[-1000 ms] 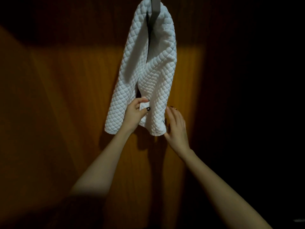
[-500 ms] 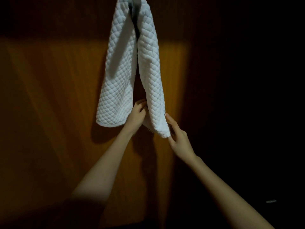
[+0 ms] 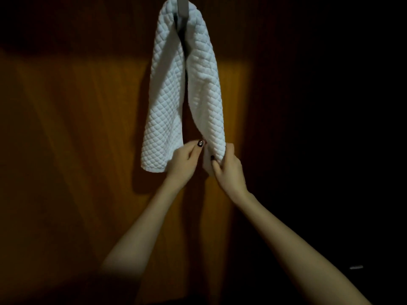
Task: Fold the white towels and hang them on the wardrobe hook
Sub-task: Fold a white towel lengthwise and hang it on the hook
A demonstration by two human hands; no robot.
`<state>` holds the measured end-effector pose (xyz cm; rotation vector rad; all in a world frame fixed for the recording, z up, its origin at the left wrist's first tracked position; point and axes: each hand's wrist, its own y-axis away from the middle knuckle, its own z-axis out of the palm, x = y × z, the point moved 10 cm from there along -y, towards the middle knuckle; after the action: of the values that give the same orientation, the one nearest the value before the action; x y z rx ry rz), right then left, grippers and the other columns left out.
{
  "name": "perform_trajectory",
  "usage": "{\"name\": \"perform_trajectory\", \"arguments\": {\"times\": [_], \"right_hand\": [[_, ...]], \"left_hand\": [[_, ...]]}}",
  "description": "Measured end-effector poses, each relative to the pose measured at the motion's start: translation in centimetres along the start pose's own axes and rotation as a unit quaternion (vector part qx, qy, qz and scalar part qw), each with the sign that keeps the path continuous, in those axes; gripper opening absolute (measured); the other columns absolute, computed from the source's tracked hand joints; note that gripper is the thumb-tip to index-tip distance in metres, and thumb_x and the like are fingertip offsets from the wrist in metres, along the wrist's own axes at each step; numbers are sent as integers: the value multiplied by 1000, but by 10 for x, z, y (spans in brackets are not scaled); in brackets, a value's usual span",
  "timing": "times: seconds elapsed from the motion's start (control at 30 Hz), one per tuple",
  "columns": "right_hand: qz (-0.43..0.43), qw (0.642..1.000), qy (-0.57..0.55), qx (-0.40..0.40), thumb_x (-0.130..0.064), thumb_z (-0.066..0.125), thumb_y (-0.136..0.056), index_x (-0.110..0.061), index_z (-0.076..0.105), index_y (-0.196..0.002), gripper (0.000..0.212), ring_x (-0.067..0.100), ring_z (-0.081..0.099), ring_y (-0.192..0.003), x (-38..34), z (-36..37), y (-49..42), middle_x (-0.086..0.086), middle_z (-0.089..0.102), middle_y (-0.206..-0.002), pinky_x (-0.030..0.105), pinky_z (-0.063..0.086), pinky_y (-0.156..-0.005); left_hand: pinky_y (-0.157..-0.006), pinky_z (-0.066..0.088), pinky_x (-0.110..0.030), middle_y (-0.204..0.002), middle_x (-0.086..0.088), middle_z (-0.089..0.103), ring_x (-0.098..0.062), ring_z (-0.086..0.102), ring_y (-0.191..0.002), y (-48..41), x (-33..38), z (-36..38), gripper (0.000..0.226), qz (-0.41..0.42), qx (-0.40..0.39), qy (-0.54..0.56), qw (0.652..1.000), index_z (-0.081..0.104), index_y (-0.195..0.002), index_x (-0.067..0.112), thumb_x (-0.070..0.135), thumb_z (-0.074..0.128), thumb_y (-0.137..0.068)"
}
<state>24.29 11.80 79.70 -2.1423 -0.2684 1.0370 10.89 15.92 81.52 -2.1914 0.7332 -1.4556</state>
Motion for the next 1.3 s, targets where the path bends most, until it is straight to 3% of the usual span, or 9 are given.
{"name": "perform_trajectory", "arguments": {"times": [0.1,0.2,0.27,0.33,0.47,0.57,0.7,1.13,1.3], "right_hand": [[-40,999,14,3,-5,52,-93,-26,18,-148,68,18,65,-101,-7,5,0,3,58,-130,31,56,-77],[-97,994,57,-4,11,52,-87,-40,16,-152,90,17,49,-126,-8,6,1,-1,38,-149,25,48,-93],[-109,987,118,-7,12,53,-83,-40,23,-151,91,26,52,-122,-5,8,-2,5,34,-151,33,56,-84],[-102,984,148,-10,7,56,-84,-37,25,-150,86,27,51,-123,-1,10,-7,4,31,-152,36,59,-76],[-70,985,155,-8,5,55,-84,-35,22,-150,84,27,42,-132,4,10,-18,2,27,-153,41,59,-78],[-66,982,178,-3,4,54,-82,-35,16,-152,88,31,46,-128,4,9,-25,7,26,-154,43,59,-70],[-74,978,195,12,7,49,-81,-34,16,-153,90,31,41,-130,-2,6,-37,9,24,-157,43,58,-71],[-82,986,141,-40,1,49,-84,-40,20,-149,83,30,47,-125,-27,36,-19,3,27,-155,44,57,-74],[-13,985,166,-52,-4,55,-88,-37,5,-153,88,35,54,-116,-27,23,-4,12,4,-160,38,54,-66]], "left_hand": [[-102,42,-45,-128,-9,55,-26,48,-123,25,31,-51,24,182,235,-187,936,72,-98,12,12,51,-88],[-116,19,-41,-144,-12,38,-29,26,-139,36,21,-79,26,156,291,-293,897,72,-103,21,9,56,-87],[-118,9,-46,-151,-11,28,-29,16,-143,33,8,-96,25,109,286,-316,898,69,-108,28,20,60,-86],[-115,21,-53,-154,-10,22,-30,21,-142,25,-2,-114,26,79,273,-289,914,67,-111,31,26,60,-86],[-96,44,-43,-129,-14,47,-31,45,-116,-5,-13,-123,35,46,168,-229,958,66,-119,26,12,60,-88],[-87,45,-39,-110,-14,51,-32,46,-105,-2,-15,-110,35,37,145,-295,944,64,-119,23,7,54,-88],[-76,51,-38,-117,-16,43,-35,54,-94,21,-12,-90,33,37,165,-294,941,59,-119,19,6,53,-90],[-91,45,-39,-136,-17,36,-33,42,-118,24,-17,-45,52,-18,122,-352,928,41,-133,25,-1,51,-89],[-87,48,-43,-133,-15,36,-35,52,-104,32,-13,-42,51,-35,58,-340,938,38,-136,26,5,50,-91]]}}
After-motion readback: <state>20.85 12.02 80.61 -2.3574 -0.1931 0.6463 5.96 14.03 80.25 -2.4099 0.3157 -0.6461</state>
